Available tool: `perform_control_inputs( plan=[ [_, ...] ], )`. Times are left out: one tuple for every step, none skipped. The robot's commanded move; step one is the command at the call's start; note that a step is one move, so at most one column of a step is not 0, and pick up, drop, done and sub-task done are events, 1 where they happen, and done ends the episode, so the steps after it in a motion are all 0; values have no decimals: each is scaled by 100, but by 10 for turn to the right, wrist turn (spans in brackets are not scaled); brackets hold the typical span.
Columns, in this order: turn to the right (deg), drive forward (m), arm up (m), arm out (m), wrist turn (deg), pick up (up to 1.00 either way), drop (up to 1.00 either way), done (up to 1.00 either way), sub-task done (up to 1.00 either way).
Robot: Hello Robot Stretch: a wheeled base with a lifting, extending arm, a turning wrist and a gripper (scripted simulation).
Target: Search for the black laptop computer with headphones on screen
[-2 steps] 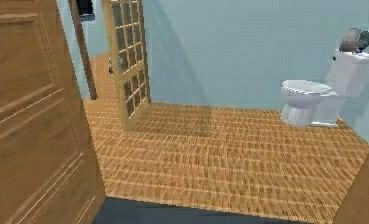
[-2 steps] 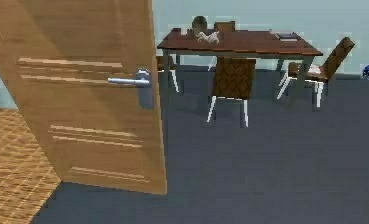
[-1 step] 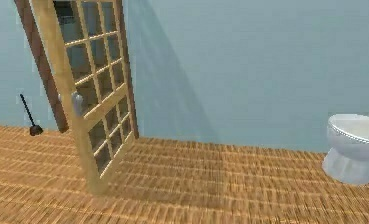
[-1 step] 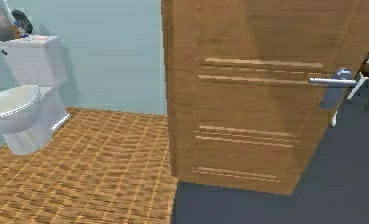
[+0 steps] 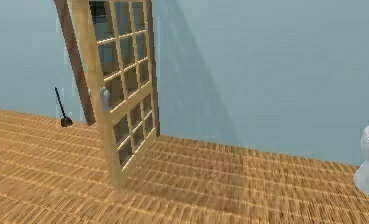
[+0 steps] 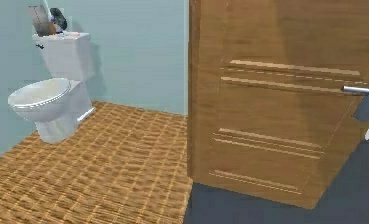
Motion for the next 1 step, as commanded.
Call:
perform_control_inputs(
  plan=[
    [0, 55, 0, 0, 0, 0, 0, 0, 0]
  ],
)
